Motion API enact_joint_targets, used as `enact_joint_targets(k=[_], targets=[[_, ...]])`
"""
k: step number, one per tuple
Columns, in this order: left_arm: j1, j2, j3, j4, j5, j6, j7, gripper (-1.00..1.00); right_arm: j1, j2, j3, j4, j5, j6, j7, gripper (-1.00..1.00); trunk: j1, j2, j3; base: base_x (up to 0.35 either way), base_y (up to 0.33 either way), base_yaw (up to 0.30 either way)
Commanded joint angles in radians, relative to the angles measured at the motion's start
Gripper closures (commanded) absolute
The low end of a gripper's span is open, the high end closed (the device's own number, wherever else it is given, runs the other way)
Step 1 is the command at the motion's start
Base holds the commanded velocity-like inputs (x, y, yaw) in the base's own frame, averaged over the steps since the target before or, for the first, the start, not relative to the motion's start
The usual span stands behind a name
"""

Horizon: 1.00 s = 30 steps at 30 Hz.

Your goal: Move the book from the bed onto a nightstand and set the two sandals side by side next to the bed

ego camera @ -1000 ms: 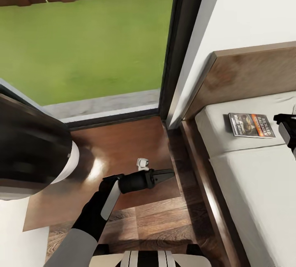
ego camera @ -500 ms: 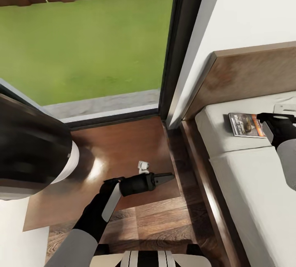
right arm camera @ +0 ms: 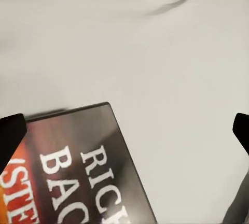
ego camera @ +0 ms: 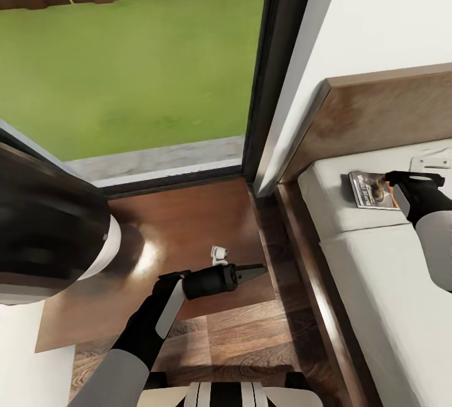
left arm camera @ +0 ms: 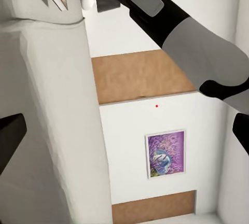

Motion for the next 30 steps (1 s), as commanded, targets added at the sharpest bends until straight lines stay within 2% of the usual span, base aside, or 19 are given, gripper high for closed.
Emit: enact_joint_targets(k=[1, 8, 30], targets=[[0.0, 0.0, -0.001, 0.0, 0.006, 0.009, 0.0, -1.0, 0.0, 0.003, -0.005, -0.001, 0.01, 0.006, 0.0, -1.0, 0.0, 0.0, 0.0, 0.0, 0.0, 0.0], [0.0, 0.0, -0.001, 0.001, 0.006, 0.009, 0.0, -1.0, 0.0, 0.026, -0.007, -0.037, 0.01, 0.006, -0.002, -1.0, 0.0, 0.0, 0.0, 0.0, 0.0, 0.0], [0.0, 0.0, -0.001, 0.006, 0.006, 0.009, 0.001, -1.0, 0.0, 0.036, -0.008, -0.061, 0.009, -0.01, -0.003, -1.0, 0.0, 0.0, 0.0, 0.0, 0.0, 0.0]])
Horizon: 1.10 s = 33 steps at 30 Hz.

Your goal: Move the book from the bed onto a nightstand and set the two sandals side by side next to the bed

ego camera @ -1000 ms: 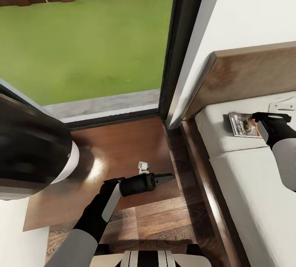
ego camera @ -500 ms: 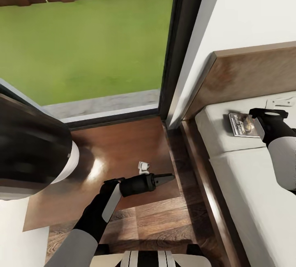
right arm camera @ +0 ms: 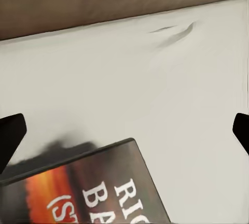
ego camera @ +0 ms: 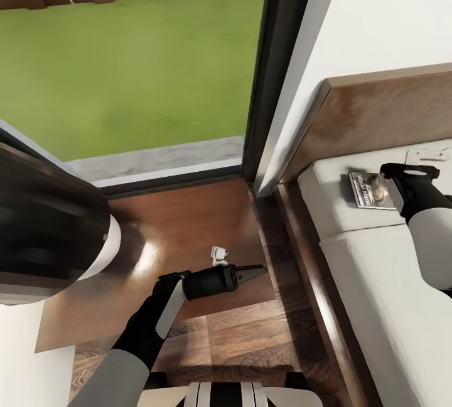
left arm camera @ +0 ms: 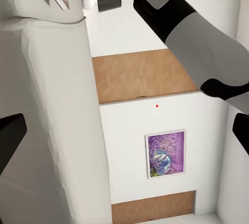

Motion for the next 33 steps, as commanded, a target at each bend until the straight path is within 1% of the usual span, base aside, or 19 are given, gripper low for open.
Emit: enact_joint_targets(k=[1, 14, 23, 33], targets=[[0.0, 0.0, -0.001, 0.0, 0.006, 0.009, 0.0, -1.0, 0.0, 0.001, -0.005, -0.006, 0.01, 0.005, 0.001, -1.0, 0.0, 0.0, 0.0, 0.0, 0.0, 0.0], [0.0, 0.0, -0.001, 0.0, 0.006, 0.009, 0.0, -1.0, 0.0, 0.001, -0.005, -0.02, 0.01, 0.004, -0.001, -1.0, 0.0, 0.0, 0.0, 0.0, 0.0, 0.0], [0.0, 0.0, -0.001, 0.0, 0.006, 0.009, 0.0, -1.0, 0.0, 0.001, -0.005, -0.02, 0.01, 0.004, -0.001, -1.0, 0.034, -0.063, -0.029, 0.0, 0.0, 0.0], [0.0, 0.0, -0.001, 0.0, 0.007, 0.009, -0.001, -1.0, 0.0, 0.001, -0.005, -0.02, 0.01, 0.004, -0.001, -1.0, 0.034, -0.063, -0.029, 0.0, 0.0, 0.0]])
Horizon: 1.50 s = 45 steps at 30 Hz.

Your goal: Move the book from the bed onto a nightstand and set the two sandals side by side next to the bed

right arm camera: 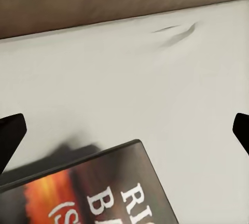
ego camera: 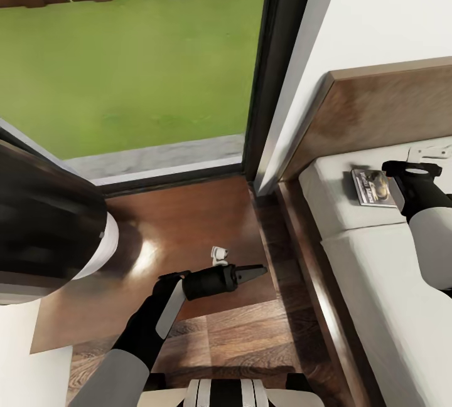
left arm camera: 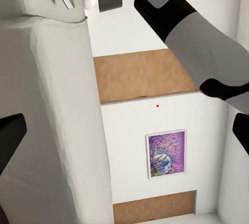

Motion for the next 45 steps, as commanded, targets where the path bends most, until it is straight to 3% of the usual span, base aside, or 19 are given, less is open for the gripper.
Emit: enact_joint_targets(k=[1, 5, 12, 27, 32, 45], targets=[[0.0, 0.0, -0.001, 0.0, 0.006, 0.009, 0.0, -1.0, 0.0, 0.001, -0.004, -0.001, 0.01, 0.006, 0.001, -1.0, 0.0, 0.0, 0.0, 0.0, 0.0, 0.0], [0.0, 0.0, -0.001, 0.0, 0.006, 0.009, 0.0, -1.0, 0.0, 0.001, -0.004, -0.001, 0.01, 0.006, 0.001, -1.0, 0.0, 0.0, 0.0, 0.0, 0.0, 0.0], [0.0, 0.0, -0.001, 0.001, 0.006, 0.009, 0.0, -1.0, 0.0, 0.001, -0.004, -0.001, 0.01, 0.006, 0.001, -1.0, 0.027, -0.049, -0.022, 0.0, 0.0, 0.0], [0.0, 0.0, -0.001, 0.001, 0.006, 0.009, 0.0, -1.0, 0.0, 0.001, -0.004, -0.001, 0.01, 0.006, 0.001, -1.0, 0.027, -0.049, -0.022, 0.0, 0.0, 0.0], [0.0, 0.0, -0.001, 0.001, 0.006, 0.009, 0.0, -1.0, 0.0, 0.001, -0.004, -0.001, 0.01, 0.006, 0.001, -1.0, 0.046, -0.084, -0.038, 0.0, 0.0, 0.0], [0.0, 0.0, -0.001, 0.001, 0.006, 0.009, 0.0, -1.0, 0.0, 0.001, -0.004, -0.001, 0.01, 0.006, 0.001, -1.0, 0.046, -0.084, -0.038, 0.0, 0.0, 0.0]])
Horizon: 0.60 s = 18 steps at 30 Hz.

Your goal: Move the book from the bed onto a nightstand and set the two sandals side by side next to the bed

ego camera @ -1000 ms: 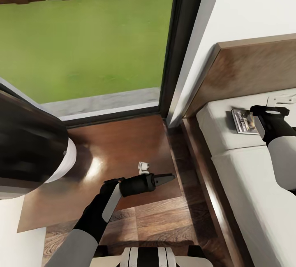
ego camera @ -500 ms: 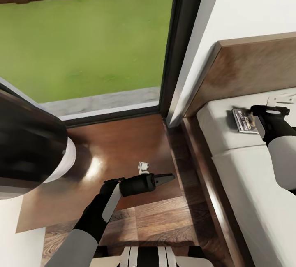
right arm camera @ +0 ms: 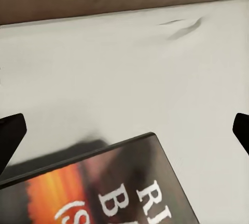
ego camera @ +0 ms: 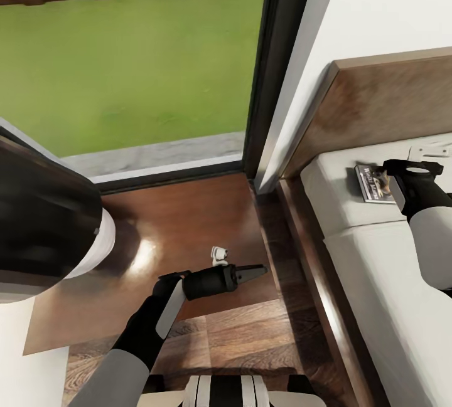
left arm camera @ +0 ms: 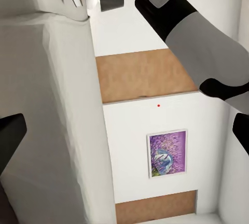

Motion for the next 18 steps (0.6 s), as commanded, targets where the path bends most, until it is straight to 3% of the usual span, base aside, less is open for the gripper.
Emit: enact_joint_targets(k=[1, 7, 18], targets=[[0.0, 0.0, -0.001, 0.0, 0.006, 0.009, 0.0, -1.0, 0.0, 0.0, -0.006, 0.01, 0.004, 0.006, 0.001, -1.0, 0.0, 0.0, -0.001, 0.0, 0.0, 0.0], [0.0, 0.0, -0.001, 0.0, 0.006, 0.009, 0.0, -1.0, 0.0, 0.0, -0.006, 0.009, 0.004, 0.006, 0.001, -1.0, 0.012, -0.021, -0.01, 0.0, 0.0, 0.0], [0.0, 0.0, -0.001, 0.0, 0.006, 0.009, 0.0, -1.0, 0.0, 0.0, -0.006, 0.009, 0.004, 0.006, 0.001, -1.0, 0.012, -0.021, -0.01, 0.0, 0.0, 0.0]])
